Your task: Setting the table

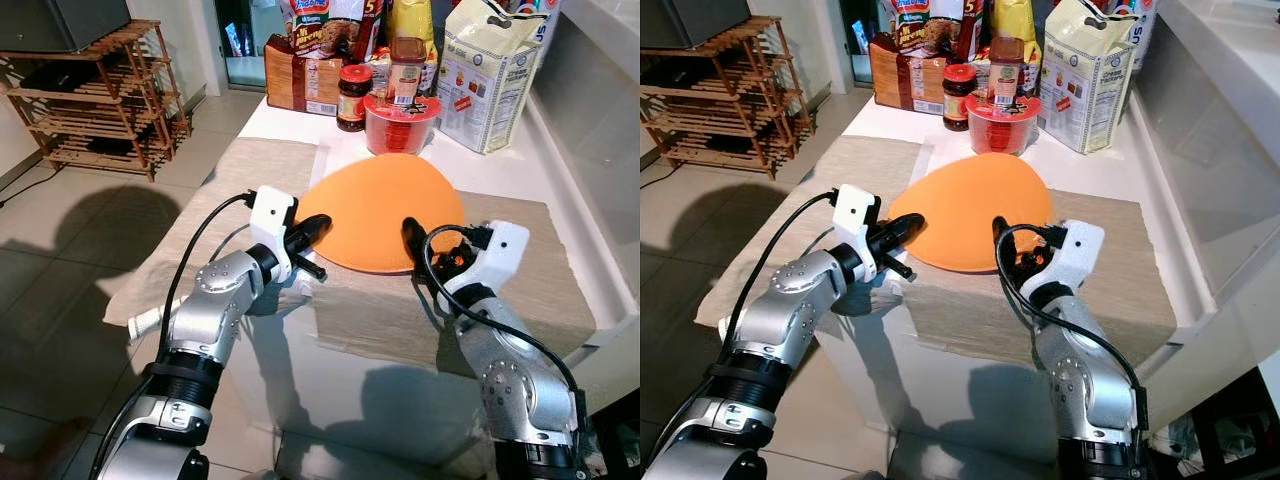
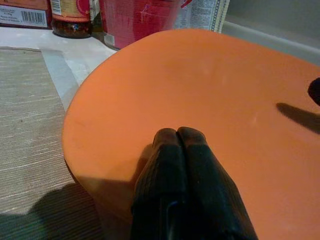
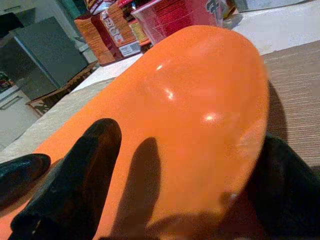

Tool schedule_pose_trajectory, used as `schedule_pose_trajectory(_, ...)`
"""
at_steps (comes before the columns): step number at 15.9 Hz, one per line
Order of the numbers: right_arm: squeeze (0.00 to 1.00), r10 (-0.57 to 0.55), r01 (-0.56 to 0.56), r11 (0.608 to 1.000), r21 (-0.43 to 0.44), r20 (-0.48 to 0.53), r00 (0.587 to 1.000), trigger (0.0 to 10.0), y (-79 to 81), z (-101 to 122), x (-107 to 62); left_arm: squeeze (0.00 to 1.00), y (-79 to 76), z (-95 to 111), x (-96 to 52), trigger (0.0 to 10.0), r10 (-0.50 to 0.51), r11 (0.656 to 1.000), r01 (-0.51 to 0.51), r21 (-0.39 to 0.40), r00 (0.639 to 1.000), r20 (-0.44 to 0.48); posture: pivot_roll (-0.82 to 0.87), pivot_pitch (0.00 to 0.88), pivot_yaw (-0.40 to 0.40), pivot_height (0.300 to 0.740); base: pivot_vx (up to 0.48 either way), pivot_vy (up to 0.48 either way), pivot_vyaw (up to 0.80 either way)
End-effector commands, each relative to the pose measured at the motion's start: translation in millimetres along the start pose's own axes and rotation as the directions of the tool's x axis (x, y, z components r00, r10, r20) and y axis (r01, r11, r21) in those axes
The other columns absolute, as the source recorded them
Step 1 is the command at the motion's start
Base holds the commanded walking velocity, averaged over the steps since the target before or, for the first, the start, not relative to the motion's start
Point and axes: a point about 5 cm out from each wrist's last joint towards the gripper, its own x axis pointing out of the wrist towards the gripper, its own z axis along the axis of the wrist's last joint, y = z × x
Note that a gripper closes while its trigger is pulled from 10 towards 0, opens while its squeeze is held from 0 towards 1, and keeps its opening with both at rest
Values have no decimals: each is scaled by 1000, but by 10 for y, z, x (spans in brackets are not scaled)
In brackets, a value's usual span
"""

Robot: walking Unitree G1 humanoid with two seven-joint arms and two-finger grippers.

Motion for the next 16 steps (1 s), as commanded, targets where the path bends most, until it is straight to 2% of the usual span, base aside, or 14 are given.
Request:
schedule_pose_trajectory(1, 0, 5, -5, 1000, -3, -15, 1000, 0, 12, -14, 24, 0, -23, -238, -30, 10000, -5, 999, 1, -45, 995, -98, -6, 0, 30, 722, 0, 0, 0)
schedule_pose_trajectory(9, 0, -60, 61, 997, -47, 16, 998, 0, -90, 17, -9, 0, -73, -144, 2, 10000, -24, 1000, 23, -16, 997, -69, -9, 0, 24, 722, 0, 0, 0)
schedule_pose_trajectory(13, 0, -73, 75, 995, -61, 28, 997, 0, -110, -12, -50, 0, -87, 59, 48, 10000, -3, 997, 4, 80, 1000, -7, -7, 0, 23, 722, 0, 0, 0)
schedule_pose_trajectory(15, 0, -81, 83, 993, -78, 25, 996, 0, -123, -51, -65, 0, -100, 122, 67, 10000, 31, 993, -35, 109, 999, 33, -6, 0, 24, 722, 0, 0, 0)
schedule_pose_trajectory(16, 0, -86, 88, 990, -108, 22, 996, 0, -133, -79, -80, 0, -101, 135, 83, 10000, 81, 988, -87, 130, 995, 52, -7, 0, 23, 722, 0, 0, 0)
